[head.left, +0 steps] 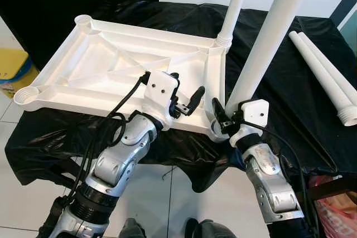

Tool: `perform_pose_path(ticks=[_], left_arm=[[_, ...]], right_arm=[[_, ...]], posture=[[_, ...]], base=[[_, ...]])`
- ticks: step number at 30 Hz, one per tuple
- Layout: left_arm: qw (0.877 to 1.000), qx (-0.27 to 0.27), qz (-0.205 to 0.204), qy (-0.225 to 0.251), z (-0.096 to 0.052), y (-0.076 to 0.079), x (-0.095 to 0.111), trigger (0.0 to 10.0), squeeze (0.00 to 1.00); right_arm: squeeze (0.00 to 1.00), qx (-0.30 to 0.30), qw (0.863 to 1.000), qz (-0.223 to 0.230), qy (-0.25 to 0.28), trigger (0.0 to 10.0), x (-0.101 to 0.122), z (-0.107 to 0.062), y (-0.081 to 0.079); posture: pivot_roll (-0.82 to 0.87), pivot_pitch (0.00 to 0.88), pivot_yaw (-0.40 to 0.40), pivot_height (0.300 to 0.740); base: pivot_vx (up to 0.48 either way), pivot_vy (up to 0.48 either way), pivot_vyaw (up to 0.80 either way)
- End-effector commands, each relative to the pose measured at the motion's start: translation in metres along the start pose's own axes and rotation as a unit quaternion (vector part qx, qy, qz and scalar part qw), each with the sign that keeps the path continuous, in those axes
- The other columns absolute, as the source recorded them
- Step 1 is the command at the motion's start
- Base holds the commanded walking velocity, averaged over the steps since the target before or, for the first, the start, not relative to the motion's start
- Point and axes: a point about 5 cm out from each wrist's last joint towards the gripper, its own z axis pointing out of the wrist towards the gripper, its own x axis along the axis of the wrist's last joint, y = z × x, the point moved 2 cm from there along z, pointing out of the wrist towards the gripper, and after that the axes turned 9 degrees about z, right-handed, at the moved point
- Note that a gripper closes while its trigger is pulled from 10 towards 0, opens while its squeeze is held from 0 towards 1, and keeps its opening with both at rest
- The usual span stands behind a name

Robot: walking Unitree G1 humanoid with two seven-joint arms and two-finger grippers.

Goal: Building children table

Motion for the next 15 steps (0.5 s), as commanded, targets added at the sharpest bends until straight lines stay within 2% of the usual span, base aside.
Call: perform_pose_path(ticks=[1, 8, 15], left_arm=[[0.991, -0.136, -0.007, 0.016, -0.005, 0.022, 0.002, 10.0, 0.00], [0.990, -0.143, -0.010, 0.016, -0.008, 0.025, 0.000, 10.0, 0.00], [0.989, -0.144, -0.010, 0.016, -0.009, 0.024, 0.001, 10.0, 0.00]], right_arm=[[0.00, 0.000, 0.999, -0.003, -0.039, 10.0, -0.018, -0.008, 0.003], [0.00, 0.042, 0.998, -0.021, -0.047, 10.0, -0.028, -0.014, -0.004], [0.00, 0.050, 0.997, -0.022, -0.048, 10.0, -0.031, -0.011, -0.004]], posture=[[0.04, 0.139, -0.087, 0.740], [0.04, 0.137, -0.086, 0.740], [0.04, 0.140, -0.084, 0.740]], base=[[0.000, 0.000, 0.00], [0.000, 0.000, 0.00], [0.000, 0.000, 0.00]])
